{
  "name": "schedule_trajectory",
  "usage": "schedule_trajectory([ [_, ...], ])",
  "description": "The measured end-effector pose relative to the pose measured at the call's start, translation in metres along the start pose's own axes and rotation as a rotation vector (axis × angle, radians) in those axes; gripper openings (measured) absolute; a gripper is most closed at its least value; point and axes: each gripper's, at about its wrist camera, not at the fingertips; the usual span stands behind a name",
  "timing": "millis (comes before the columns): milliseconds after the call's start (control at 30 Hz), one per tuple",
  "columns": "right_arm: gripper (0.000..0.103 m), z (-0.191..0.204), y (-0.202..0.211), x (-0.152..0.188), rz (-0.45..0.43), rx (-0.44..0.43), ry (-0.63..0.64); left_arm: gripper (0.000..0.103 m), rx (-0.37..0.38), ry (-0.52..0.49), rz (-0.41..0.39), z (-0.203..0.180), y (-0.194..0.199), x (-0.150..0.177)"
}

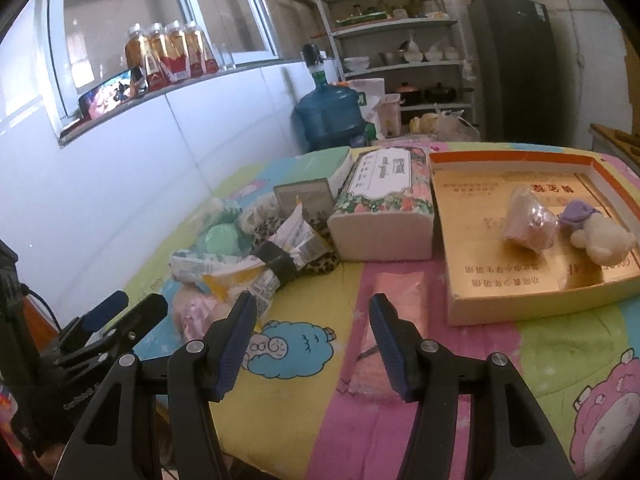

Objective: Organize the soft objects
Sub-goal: 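Grasp the beige teddy bear with the left tool and lift it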

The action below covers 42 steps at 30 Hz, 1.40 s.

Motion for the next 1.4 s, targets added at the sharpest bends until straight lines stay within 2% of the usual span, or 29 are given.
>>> schedule_trajectory([
  [300,0.060,-0.002,-0.003,0.001,0.009,0.012,-0.005,0.089,0.003,0.026,0.054,0.015,-0.025,0.002],
  [433,0.060,-0.002,-0.005,0.001,0.012,0.014,-0.004,0.089,0.039,0.036,0.085,0.014,-0.033,0.003],
  [600,0.060,-0.004,-0.008,0.002,0.015,0.019,-0.014,0.089,0.089,0.029,0.182,0.003,-0.051,0.013],
  [667,0.060,-0.006,-0.008,0.003,0.017,0.023,-0.019,0.089,0.078,0.004,0.161,-0.003,-0.051,0.016],
  [733,0.060,-0.009,-0.009,0.003,0.018,0.027,-0.023,0.089,0.087,0.014,0.173,-0.005,-0.054,0.016],
  [800,0.060,-0.012,-0.010,0.004,0.021,0.031,-0.028,0.086,0.095,0.025,0.177,-0.008,-0.057,0.015],
  [867,0.060,-0.014,-0.010,0.006,0.025,0.032,-0.033,0.072,0.112,0.031,0.191,-0.011,-0.059,0.014],
  [1067,0.060,-0.019,-0.017,0.012,0.055,0.020,-0.050,0.055,0.146,0.022,0.189,-0.018,-0.058,0.014],
  [1233,0.060,-0.016,-0.020,0.013,0.061,0.027,-0.046,0.051,0.160,0.025,0.175,-0.014,-0.048,0.013],
  [1400,0.060,-0.017,-0.019,0.012,0.064,0.084,-0.044,0.050,0.198,-0.012,0.137,-0.015,-0.031,0.011],
])
Point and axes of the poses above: each gripper's, at about its wrist camera, not at the fingertips, and y roughly against the way its jaws point, z to its left, x to its underside, and after that the axes turned 13 degrees about y, right-handed
